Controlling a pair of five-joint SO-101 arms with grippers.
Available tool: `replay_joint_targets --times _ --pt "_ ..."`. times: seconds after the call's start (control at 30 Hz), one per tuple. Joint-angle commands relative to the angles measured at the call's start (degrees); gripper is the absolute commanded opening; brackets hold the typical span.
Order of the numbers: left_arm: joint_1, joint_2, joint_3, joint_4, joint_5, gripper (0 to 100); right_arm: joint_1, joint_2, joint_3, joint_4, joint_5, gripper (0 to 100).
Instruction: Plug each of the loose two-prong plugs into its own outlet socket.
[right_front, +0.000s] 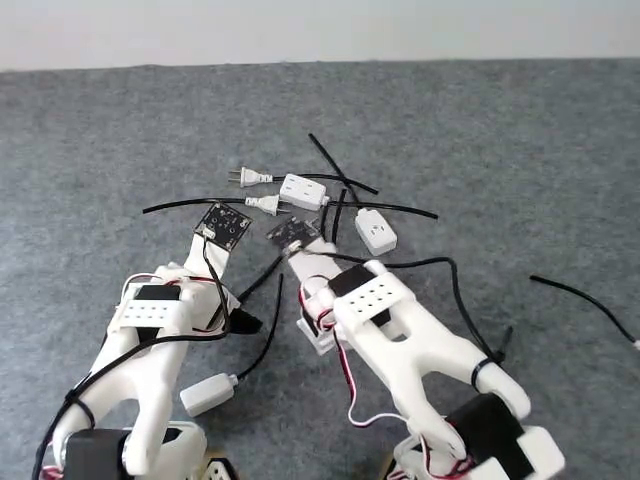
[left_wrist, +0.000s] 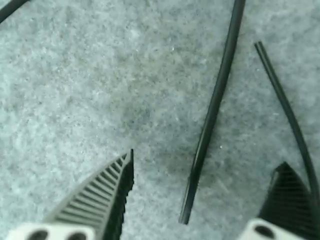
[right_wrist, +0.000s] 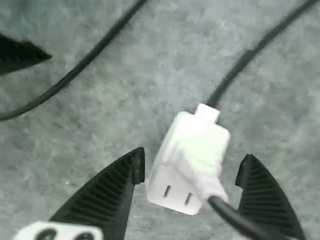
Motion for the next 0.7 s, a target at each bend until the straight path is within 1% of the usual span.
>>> replay_joint_targets --times 0.0,0.07,0.1,0.27,0.37,0.47,0.6,0.67 --pt "-0.4 -1.7 -0.2 -1.3 0.4 40 1.7 -1.9 0.0 -0.2 -0.9 29.6" --pt "-0.4 -1.7 -0.2 -1.3 0.4 40 1.9 -0.5 0.5 -0.3 0.4 28.1" --pt "-0.4 -1.7 -0.2 -1.3 0.4 40 1.9 0.4 0.4 0.0 1.5 25.1" --pt "-0.4 -1.7 -0.2 -1.3 0.4 40 1.9 4.0 -2.7 2.2 2.8 0.9" --pt "-0.4 -1.7 -0.2 -1.3 0.4 40 2.9 5.3 -3.6 2.9 2.8 1.6" --pt "-0.4 -1.7 -0.2 -1.4 0.4 40 6.5 3.5 -3.8 2.9 2.8 1.0" --pt "-0.4 -1.7 -0.4 -1.4 0.6 40 15.8 -4.9 -3.3 2.9 2.7 0.9" --pt "-0.4 -1.7 -0.5 -1.8 1.6 40 22.0 -10.0 -2.3 2.8 2.7 0.9"
